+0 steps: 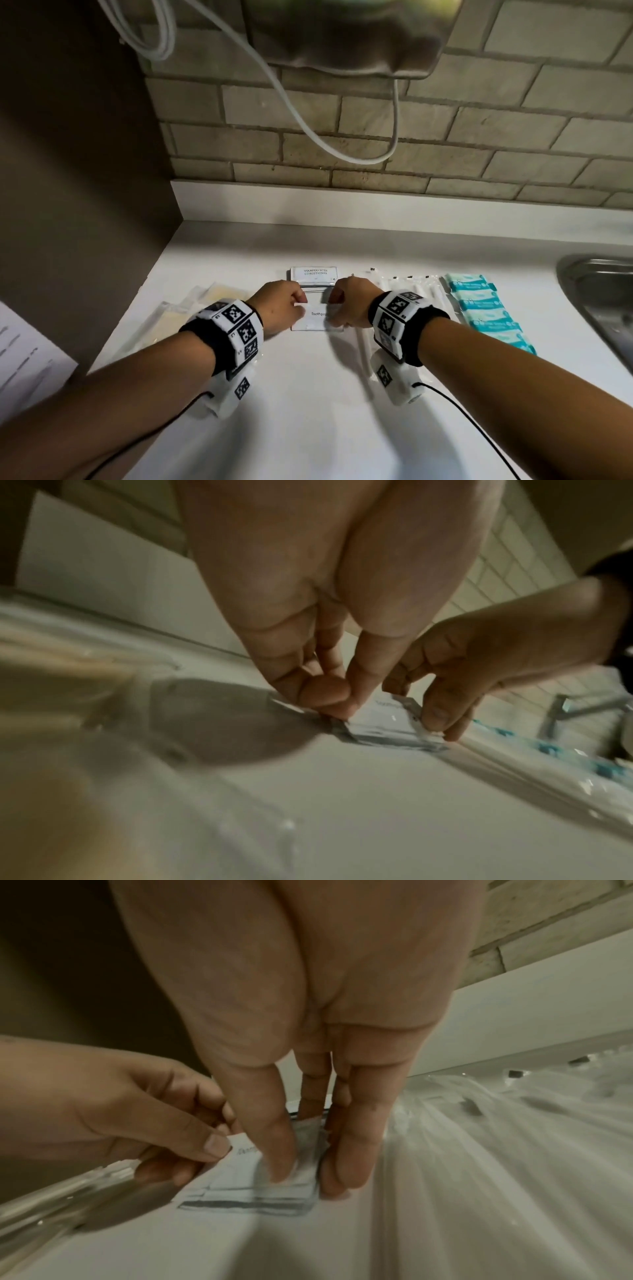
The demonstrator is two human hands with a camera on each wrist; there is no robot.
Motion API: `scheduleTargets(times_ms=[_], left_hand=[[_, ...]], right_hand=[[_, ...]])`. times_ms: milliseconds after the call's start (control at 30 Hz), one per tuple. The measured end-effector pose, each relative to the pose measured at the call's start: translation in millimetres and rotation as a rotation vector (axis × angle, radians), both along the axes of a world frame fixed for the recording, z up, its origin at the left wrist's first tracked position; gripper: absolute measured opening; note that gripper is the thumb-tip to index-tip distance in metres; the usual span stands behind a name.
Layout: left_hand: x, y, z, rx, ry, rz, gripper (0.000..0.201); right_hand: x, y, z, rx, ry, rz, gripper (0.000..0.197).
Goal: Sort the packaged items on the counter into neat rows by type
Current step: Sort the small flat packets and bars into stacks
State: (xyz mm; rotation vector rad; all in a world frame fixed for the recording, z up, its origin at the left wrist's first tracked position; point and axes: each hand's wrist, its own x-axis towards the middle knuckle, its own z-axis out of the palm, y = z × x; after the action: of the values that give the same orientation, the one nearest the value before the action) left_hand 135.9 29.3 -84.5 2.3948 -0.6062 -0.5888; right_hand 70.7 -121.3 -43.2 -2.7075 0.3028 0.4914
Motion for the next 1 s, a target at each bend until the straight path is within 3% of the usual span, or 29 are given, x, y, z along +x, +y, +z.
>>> scheduleTargets(times_ms=[100, 367, 467, 633, 1000], left_hand=[[0, -2, 5, 0.150, -0.168, -0.155, 0.028], [1, 2, 8, 0.226, -0.139, -0.322, 0.074], [3, 1, 3, 0.274, -0.179, -0.330, 0.068], [6, -6, 6, 0.283, -0.226, -0.318, 0.040], [16, -9, 1, 0.277, -0.223, -0.350, 0.050]], right_hand=[[2, 3, 2, -0.050, 0.016, 0.055, 0.030], [0, 7, -1, -0.149, 0.085, 0.186, 0.049], [2, 7, -4, -0.201, 0.079, 0.219, 0.055], [4, 12, -10, -0.267, 0.050, 0.253, 0.050], [11, 4, -19, -0.291, 0.033, 0.233, 0.037]])
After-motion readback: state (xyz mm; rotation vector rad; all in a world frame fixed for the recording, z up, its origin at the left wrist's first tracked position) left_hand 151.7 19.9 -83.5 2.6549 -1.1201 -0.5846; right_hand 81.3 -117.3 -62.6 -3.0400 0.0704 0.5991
